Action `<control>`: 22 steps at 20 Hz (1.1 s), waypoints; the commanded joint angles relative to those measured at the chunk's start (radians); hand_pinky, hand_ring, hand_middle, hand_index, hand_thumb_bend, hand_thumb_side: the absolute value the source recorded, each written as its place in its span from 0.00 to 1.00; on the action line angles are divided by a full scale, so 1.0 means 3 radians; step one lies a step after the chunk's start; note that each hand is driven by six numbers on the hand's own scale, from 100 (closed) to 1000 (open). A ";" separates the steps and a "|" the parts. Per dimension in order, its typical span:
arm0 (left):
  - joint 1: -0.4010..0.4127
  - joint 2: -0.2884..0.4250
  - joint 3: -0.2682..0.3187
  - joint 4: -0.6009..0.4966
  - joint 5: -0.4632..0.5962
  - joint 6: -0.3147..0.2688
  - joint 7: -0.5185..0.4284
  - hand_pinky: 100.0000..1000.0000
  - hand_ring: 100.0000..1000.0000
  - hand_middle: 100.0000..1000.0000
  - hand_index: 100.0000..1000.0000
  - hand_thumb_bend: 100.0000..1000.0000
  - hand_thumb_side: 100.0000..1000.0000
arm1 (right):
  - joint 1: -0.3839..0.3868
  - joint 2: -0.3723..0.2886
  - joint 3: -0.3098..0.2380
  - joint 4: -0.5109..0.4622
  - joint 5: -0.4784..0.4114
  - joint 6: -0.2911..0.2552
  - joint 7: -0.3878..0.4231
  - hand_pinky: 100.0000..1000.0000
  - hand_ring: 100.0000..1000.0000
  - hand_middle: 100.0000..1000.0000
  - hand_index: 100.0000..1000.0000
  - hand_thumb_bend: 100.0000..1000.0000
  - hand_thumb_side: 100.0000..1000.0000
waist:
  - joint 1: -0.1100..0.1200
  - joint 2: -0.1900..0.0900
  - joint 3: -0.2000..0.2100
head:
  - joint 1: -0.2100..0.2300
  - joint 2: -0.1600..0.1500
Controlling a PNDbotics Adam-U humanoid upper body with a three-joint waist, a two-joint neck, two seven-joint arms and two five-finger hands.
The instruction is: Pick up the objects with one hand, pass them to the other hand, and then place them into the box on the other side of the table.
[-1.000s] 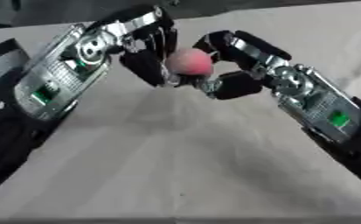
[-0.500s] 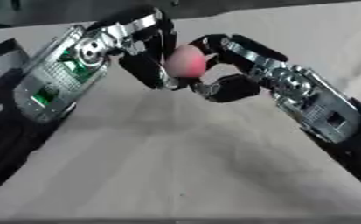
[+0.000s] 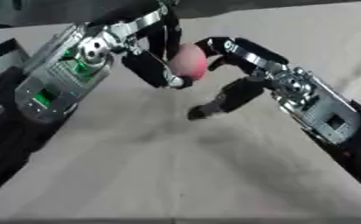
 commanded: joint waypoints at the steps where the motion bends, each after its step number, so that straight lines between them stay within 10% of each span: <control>1: -0.0056 0.0098 0.0071 -0.0048 -0.0030 0.0004 0.0026 0.46 0.32 0.31 0.24 0.49 0.00 | -0.0038 -0.0037 -0.0045 -0.0019 0.0082 0.0000 -0.0022 0.74 0.86 0.68 0.85 0.86 0.19 | 0.0030 -0.0026 0.0000 | 0.0014 -0.0038; 22: 0.0101 0.0556 0.0220 -0.0111 -0.0051 0.0078 0.0164 0.46 0.32 0.30 0.24 0.51 0.00 | 0.0028 -0.0052 -0.0073 0.0028 0.0218 -0.0001 -0.0045 0.74 0.86 0.69 0.87 0.85 0.18 | 0.0039 -0.0045 0.0008 | 0.0094 -0.0056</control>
